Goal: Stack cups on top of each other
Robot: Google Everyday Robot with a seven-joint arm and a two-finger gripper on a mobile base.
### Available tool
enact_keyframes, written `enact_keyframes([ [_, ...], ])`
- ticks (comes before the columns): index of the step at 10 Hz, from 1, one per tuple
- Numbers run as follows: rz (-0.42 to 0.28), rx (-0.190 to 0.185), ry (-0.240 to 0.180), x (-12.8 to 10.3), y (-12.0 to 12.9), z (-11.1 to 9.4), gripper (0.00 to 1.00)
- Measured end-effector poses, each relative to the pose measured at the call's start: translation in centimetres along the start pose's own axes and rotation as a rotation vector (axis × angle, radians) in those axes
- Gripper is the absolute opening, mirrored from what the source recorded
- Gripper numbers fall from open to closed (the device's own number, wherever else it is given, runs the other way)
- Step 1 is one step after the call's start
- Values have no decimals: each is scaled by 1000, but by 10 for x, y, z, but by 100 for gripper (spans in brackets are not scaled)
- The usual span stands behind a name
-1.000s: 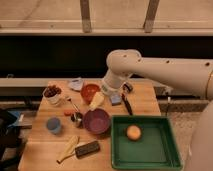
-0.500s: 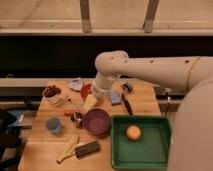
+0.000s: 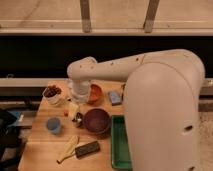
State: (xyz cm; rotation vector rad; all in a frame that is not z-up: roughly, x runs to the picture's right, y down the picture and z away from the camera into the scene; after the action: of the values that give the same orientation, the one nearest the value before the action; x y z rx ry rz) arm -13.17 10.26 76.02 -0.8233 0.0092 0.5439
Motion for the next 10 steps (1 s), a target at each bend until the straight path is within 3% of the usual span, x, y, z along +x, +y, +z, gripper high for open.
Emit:
enact_keyframes([
  [3, 1, -15, 33, -4, -3, 27, 80],
  [7, 35, -57, 2, -13, -15, 37, 80],
  [10, 57, -88, 6, -15, -21, 51, 80],
])
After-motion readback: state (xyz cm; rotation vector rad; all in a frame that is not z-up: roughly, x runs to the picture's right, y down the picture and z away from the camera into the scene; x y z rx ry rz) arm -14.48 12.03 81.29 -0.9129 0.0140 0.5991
